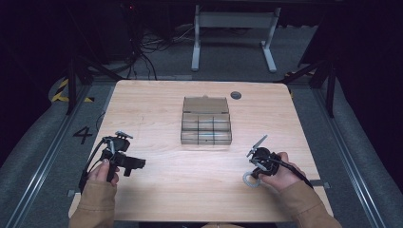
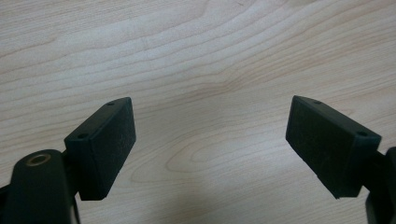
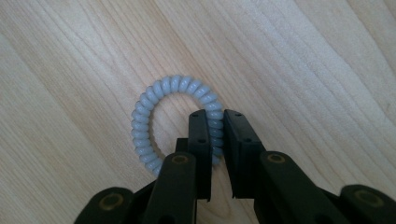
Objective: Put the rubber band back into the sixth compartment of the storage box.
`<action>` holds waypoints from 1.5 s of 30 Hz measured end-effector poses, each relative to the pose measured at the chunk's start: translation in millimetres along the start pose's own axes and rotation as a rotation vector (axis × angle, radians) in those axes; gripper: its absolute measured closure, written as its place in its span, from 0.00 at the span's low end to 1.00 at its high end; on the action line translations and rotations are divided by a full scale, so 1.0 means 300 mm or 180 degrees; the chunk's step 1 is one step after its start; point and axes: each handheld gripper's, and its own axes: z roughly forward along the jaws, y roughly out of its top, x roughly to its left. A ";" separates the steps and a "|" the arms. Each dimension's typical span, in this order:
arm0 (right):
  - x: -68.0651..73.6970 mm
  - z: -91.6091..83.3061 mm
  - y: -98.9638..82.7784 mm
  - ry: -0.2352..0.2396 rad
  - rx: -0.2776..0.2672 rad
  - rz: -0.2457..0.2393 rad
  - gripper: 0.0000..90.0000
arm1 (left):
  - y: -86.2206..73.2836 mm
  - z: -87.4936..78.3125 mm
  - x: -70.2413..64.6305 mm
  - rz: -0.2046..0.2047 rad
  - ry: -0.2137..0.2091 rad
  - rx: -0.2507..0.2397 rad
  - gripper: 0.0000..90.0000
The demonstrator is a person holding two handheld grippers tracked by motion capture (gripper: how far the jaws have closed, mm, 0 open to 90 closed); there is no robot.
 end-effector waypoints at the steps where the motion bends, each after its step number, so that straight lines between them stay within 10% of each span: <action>1: -0.001 0.000 0.000 0.0006 0.0004 0.0010 0.91 | 0.000 0.000 0.000 0.0001 0.0001 0.0000 0.18; 45: -0.051 -0.241 0.006 0.0123 -0.0772 0.0180 0.92 | -0.001 -0.004 0.001 -0.0011 -0.0018 -0.0018 0.18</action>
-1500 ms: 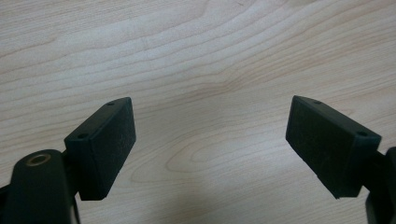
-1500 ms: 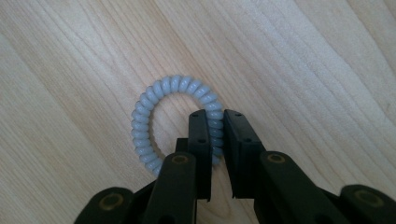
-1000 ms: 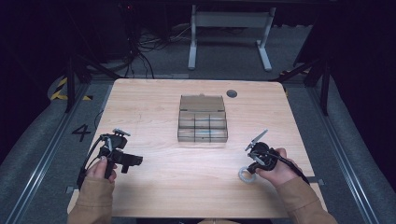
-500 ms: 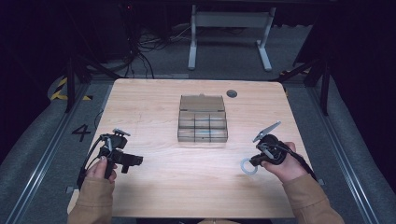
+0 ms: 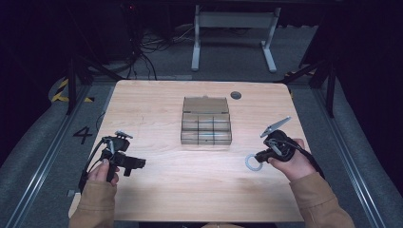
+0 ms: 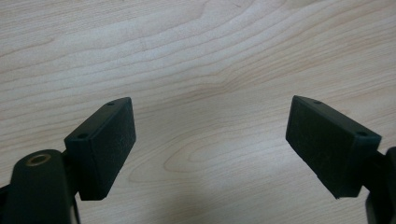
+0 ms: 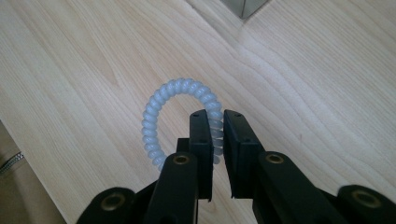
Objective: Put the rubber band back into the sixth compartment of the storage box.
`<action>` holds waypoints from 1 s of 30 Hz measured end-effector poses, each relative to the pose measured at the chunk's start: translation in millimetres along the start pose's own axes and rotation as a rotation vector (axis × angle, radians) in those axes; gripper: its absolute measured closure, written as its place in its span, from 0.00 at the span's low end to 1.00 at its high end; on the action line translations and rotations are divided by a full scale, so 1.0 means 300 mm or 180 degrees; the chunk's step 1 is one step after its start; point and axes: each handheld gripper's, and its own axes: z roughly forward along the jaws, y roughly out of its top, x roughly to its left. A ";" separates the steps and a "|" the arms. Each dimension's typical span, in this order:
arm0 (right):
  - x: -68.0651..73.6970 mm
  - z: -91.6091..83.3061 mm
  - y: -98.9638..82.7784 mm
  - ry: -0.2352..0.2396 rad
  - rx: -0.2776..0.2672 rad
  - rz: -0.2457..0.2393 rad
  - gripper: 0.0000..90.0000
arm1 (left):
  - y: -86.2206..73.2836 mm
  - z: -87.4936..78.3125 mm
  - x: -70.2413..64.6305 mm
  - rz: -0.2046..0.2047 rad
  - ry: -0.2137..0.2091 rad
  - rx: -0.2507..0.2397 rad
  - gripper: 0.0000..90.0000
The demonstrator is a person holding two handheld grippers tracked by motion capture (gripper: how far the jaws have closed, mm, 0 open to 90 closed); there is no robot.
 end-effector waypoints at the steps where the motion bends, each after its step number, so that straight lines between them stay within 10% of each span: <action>1: -0.001 -0.001 0.005 0.0011 0.0001 -0.0008 0.92 | -0.001 0.000 0.000 -0.0008 -0.0002 -0.0001 0.18; 30: -0.008 0.021 0.256 0.0027 -0.0020 -0.0322 0.92 | -0.008 -0.006 0.011 -0.0060 -0.0017 0.0014 0.18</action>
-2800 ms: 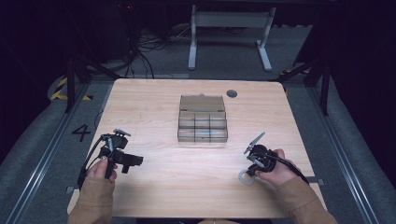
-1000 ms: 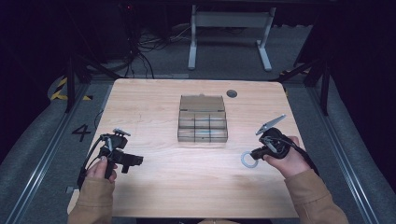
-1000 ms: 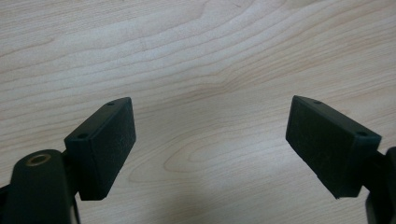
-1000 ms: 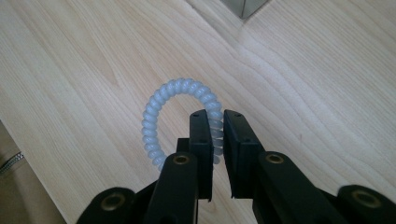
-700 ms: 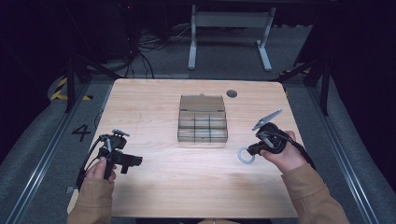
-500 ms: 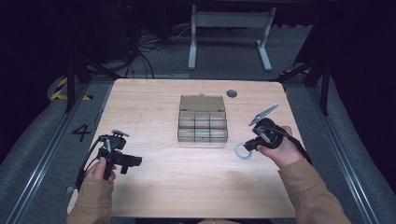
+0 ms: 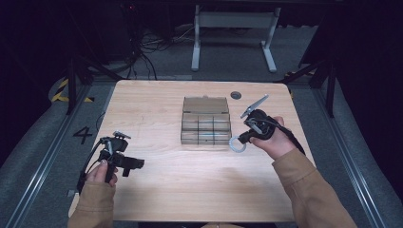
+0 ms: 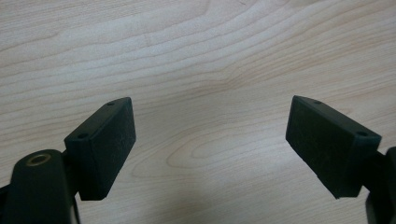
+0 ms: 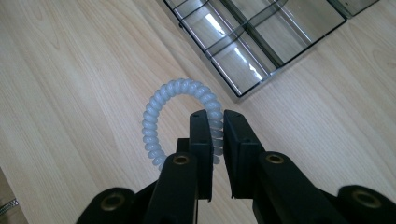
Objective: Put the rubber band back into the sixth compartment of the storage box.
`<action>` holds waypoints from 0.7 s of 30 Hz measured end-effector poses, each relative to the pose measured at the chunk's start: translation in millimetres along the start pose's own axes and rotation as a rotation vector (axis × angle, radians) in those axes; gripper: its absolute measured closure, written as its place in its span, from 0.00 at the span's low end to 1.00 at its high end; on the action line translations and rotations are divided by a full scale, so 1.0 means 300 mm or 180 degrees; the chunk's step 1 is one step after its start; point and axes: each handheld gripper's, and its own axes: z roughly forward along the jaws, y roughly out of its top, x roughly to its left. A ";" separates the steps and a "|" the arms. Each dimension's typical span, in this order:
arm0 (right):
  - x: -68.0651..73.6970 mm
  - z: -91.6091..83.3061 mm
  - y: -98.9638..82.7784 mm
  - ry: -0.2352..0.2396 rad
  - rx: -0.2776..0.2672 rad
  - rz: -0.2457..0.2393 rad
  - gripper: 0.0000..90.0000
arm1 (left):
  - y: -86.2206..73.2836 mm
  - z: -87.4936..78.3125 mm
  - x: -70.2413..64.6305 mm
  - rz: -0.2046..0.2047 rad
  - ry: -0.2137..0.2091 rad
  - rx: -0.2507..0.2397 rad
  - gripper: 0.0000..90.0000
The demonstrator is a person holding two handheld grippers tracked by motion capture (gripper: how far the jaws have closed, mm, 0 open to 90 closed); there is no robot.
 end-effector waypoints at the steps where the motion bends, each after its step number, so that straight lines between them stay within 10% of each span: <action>1: 0.000 0.001 0.006 -0.0001 0.0000 -0.0016 0.92 | 0.000 0.000 0.001 -0.0003 -0.0003 -0.0001 0.18; 21: -0.036 0.041 0.139 -0.0029 0.0028 -0.0089 0.92 | 0.005 0.007 0.011 -0.0082 -0.0020 0.0047 0.18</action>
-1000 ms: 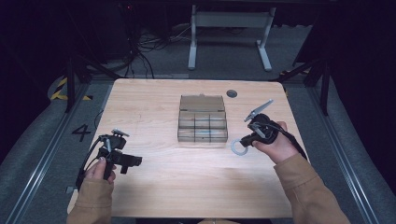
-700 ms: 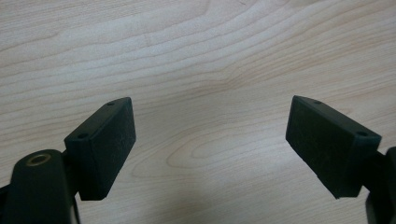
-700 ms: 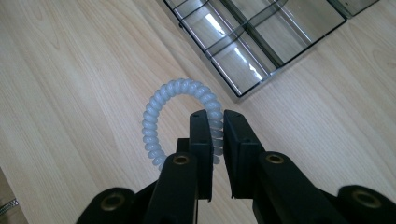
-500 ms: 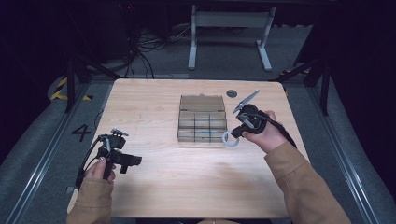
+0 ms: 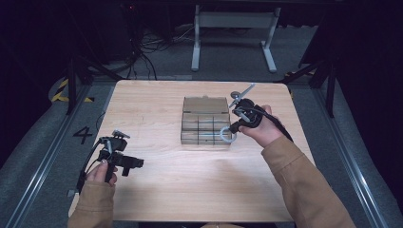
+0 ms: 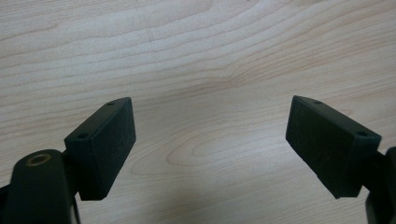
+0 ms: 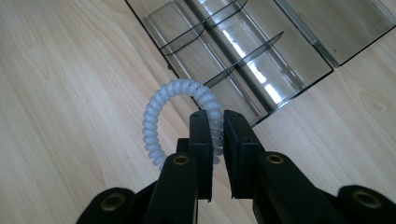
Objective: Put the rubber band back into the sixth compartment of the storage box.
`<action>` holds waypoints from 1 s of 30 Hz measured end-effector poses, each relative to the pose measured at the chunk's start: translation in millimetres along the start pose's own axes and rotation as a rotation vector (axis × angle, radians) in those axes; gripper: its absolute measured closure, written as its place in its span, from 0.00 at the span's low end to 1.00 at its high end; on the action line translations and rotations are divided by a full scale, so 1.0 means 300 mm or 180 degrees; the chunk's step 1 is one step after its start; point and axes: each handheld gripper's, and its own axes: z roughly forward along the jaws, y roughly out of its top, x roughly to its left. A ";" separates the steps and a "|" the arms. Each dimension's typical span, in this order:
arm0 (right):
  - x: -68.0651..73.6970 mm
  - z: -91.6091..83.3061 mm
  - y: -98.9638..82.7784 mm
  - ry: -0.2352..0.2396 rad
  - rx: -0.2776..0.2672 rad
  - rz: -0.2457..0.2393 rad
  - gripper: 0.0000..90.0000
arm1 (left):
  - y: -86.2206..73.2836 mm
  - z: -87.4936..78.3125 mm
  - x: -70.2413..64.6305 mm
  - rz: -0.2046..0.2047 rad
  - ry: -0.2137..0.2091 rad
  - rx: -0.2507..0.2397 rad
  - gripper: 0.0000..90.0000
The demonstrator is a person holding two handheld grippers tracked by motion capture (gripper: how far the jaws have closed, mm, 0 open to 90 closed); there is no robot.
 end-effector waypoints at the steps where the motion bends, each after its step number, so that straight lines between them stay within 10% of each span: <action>1: -0.004 0.003 0.007 0.0009 -0.0009 -0.0001 0.92 | 0.000 0.000 0.000 0.0001 0.0001 -0.0002 0.18; 30: -0.089 0.136 0.095 -0.0115 0.0134 0.0171 0.92 | 0.000 -0.001 0.001 0.0007 -0.0017 -0.0004 0.18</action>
